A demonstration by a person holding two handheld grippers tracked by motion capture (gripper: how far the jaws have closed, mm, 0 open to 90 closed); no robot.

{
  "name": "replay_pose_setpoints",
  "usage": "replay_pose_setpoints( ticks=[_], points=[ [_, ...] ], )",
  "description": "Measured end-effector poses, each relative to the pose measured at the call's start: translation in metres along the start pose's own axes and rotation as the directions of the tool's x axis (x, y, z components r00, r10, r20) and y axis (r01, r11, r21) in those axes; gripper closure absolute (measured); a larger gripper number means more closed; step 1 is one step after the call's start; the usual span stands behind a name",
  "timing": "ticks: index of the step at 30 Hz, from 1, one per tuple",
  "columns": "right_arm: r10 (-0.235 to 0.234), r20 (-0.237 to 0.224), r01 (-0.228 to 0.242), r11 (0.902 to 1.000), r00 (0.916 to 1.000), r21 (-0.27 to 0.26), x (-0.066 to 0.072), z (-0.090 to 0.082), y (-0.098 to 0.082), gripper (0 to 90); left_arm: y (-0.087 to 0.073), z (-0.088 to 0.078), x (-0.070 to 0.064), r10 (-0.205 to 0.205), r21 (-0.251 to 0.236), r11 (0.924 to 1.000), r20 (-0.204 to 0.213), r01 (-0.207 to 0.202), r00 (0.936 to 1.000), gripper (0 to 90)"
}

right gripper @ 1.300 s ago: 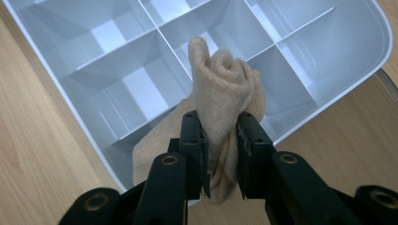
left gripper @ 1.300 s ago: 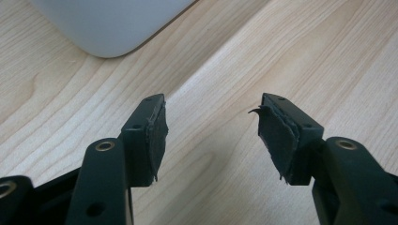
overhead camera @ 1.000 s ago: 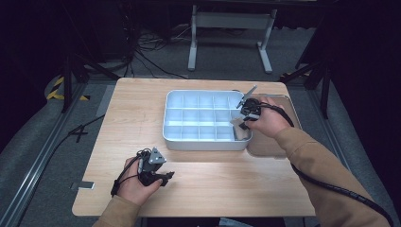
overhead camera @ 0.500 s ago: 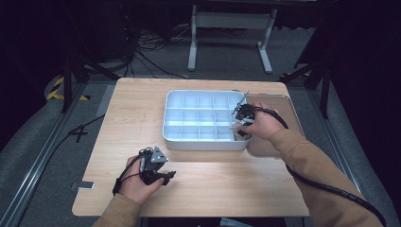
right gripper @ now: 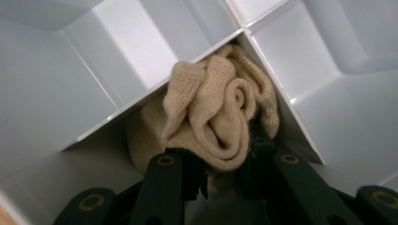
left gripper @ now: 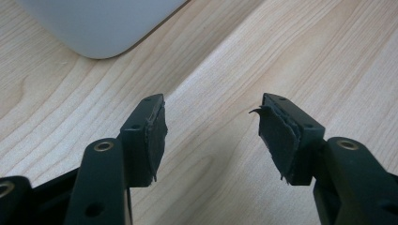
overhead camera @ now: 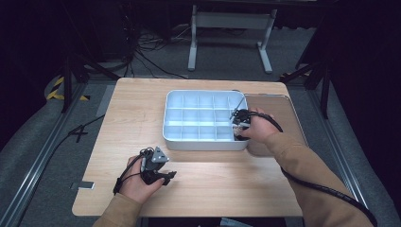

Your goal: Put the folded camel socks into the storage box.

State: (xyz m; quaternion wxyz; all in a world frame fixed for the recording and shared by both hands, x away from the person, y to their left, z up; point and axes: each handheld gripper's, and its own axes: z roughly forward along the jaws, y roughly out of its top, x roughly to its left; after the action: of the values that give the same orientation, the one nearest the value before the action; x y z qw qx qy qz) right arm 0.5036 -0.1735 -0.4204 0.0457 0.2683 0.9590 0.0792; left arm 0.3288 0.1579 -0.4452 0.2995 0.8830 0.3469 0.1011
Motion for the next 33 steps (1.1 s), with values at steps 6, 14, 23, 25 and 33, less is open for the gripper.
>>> replay_pose_setpoints(
  ticks=[6, 14, 23, 25, 33],
  points=[
    [0.004, -0.006, -0.004, 0.9997, 1.0000, -0.025, 0.002, -0.002, -0.002, 69.8, 0.001, 0.001, 0.001, 0.018, -0.001, 0.9998, -0.008, -0.018, 0.9998, 42.3],
    [0.042, -0.051, -0.047, 0.9939, 0.9978, -0.100, 0.003, -0.014, -0.009, 59.0, 0.004, 0.004, 0.002, 0.017, 0.007, 0.9998, 0.006, -0.017, 0.9998, 42.2],
    [0.080, -0.070, -0.094, 0.9665, 0.9944, -0.239, 0.003, -0.044, -0.028, 52.0, 0.005, 0.006, 0.001, 0.009, 0.002, 1.0000, 0.016, -0.009, 0.9998, 43.3],
    [0.082, -0.081, -0.100, 0.9583, 0.9934, -0.268, 0.005, -0.050, -0.033, 51.5, 0.005, 0.006, 0.001, 0.007, -0.003, 1.0000, 0.021, -0.007, 0.9998, 43.6],
    [0.095, -0.088, -0.122, 0.9110, 0.9916, -0.394, 0.011, -0.073, -0.063, 51.0, 0.004, 0.004, -0.001, -0.006, -0.012, 0.9999, 0.033, 0.007, 0.9994, 43.9]
  ],
)
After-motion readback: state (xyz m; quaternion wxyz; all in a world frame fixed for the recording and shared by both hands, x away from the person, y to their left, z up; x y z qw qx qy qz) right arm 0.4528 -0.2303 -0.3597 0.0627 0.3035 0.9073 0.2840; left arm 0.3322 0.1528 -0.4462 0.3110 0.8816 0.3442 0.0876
